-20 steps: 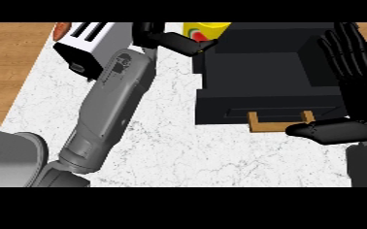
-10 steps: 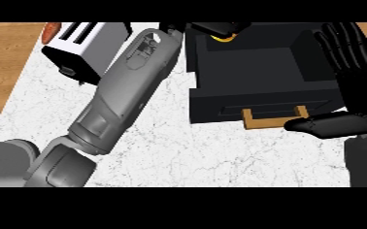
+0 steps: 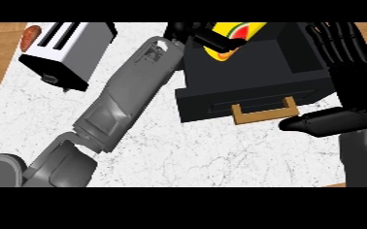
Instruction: Pick up the cup, place it into the drawer and close the drawer
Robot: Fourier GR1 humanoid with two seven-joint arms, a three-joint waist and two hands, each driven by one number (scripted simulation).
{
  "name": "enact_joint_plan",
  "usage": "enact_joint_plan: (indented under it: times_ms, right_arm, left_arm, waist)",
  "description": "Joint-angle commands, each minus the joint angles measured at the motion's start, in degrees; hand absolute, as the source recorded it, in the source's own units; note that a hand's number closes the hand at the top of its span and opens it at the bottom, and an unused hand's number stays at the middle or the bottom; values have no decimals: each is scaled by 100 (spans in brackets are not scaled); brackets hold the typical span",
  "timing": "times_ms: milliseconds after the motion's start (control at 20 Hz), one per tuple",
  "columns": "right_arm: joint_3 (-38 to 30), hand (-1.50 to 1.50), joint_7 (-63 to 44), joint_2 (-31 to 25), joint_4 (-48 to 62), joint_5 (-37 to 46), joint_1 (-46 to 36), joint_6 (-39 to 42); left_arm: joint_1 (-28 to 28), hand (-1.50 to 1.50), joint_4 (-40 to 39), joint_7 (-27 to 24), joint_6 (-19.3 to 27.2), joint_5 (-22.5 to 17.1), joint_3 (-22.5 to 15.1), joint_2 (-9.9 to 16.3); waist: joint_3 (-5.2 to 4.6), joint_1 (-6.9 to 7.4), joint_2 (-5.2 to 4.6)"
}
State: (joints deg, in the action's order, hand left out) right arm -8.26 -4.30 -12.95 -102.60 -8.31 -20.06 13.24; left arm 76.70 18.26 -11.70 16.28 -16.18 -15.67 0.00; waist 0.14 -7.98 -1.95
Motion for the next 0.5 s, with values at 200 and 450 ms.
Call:
enact_joint_plan:
  times_ms: [200,450]
  right_arm:
    - [179,-150,-175,72,65,-78,-360,35]
    - [697,-150,-102,291,25,-618,-325,684]
  left_arm:
    - [-293,-150,-12,-188,-122,-385,-528,0]
    - [-526,-150,271,-643,-3,-987,-318,0]
  waist:
    - [-8,-284,-75]
    - [-9,-462,-122]
